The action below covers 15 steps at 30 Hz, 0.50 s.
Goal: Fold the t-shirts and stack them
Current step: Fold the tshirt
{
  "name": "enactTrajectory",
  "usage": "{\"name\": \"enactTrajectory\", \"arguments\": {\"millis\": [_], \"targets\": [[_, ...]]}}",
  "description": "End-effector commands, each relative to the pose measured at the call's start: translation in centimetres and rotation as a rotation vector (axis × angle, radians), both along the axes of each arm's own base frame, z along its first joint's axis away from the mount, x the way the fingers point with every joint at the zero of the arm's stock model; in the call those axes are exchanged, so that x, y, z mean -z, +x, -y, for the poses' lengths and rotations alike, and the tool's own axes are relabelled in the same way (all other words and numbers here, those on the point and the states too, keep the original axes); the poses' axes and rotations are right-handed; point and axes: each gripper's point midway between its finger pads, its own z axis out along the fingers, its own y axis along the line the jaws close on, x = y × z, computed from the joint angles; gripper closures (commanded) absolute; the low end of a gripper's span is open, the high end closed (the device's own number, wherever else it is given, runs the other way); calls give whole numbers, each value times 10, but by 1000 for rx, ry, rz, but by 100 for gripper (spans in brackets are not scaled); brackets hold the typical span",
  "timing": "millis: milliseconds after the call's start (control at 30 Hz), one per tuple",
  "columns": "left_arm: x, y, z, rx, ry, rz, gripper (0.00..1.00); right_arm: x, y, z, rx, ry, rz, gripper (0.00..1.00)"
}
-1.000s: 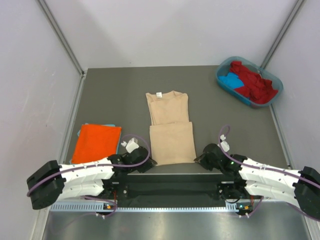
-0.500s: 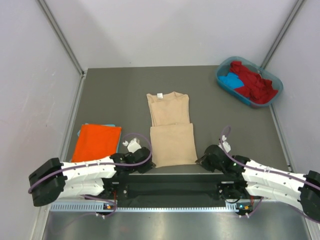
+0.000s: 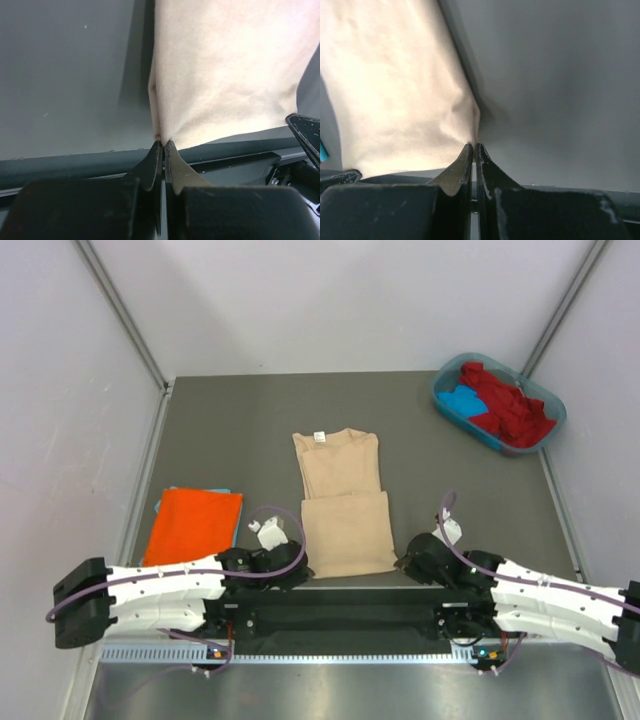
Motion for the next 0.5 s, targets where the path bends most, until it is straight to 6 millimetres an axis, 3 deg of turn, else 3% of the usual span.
{"name": "enactTrajectory", "arguments": {"millis": [0,267,467], "targets": [[-24,15,3,-30,-19,85,100,-28,16,0,-4,-44,101,100],[-83,45,7,-45,2,201,100,-84,39,-7,2,-61,224,100],[-105,69,9,-38,22,222,100,-127,62,-9,1,-130,284,100]]}}
